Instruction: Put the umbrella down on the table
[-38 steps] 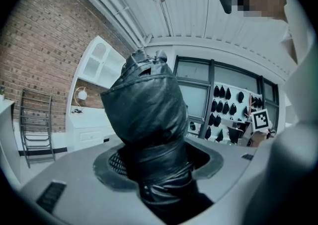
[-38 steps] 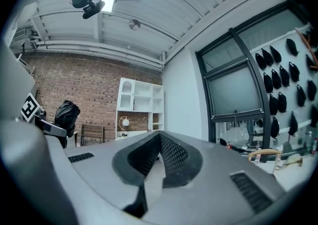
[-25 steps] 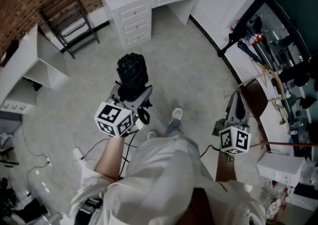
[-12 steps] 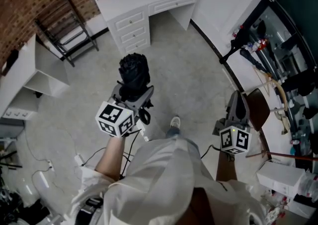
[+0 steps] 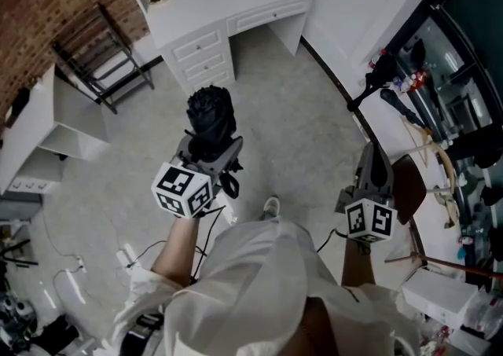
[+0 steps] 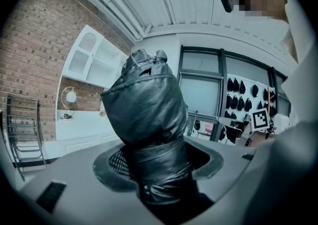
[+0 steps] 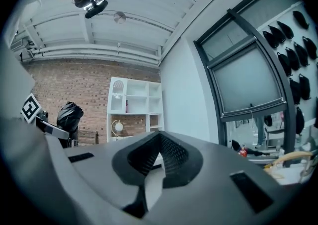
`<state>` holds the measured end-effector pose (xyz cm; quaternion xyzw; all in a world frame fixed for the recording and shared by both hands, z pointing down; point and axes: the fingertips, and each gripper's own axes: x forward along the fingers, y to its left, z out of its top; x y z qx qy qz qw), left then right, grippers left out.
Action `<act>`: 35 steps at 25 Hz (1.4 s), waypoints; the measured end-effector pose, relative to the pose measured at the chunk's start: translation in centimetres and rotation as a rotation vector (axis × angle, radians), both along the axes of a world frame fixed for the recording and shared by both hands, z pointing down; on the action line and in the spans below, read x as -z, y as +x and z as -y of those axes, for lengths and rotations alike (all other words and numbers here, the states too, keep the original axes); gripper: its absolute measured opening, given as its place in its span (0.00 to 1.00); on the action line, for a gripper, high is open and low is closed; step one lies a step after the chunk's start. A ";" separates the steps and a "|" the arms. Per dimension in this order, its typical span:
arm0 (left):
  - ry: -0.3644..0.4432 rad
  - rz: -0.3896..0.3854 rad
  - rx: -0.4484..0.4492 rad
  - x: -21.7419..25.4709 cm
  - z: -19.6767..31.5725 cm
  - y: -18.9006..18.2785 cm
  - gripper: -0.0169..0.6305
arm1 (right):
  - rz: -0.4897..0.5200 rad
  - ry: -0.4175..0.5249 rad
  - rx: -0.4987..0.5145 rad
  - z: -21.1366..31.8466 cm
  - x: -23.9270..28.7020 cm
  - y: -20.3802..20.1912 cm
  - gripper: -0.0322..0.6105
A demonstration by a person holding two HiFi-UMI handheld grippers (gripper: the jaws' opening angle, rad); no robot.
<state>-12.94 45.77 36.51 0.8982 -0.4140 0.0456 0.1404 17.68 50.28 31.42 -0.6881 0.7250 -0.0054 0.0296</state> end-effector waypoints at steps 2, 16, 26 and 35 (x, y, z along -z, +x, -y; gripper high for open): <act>-0.002 0.002 0.010 -0.1 1.2 1.2 0.47 | 0.002 -0.006 0.002 1.1 -0.4 1.3 0.08; 0.005 0.003 0.057 0.3 5.2 6.8 0.47 | 0.017 -0.012 0.040 5.6 -1.5 7.3 0.08; -0.002 0.002 0.045 -0.4 8.2 7.5 0.47 | 0.009 -0.022 0.015 7.6 -2.1 8.6 0.08; 0.027 -0.018 0.016 0.1 16.5 7.8 0.47 | -0.005 -0.025 -0.022 14.3 -2.2 8.7 0.08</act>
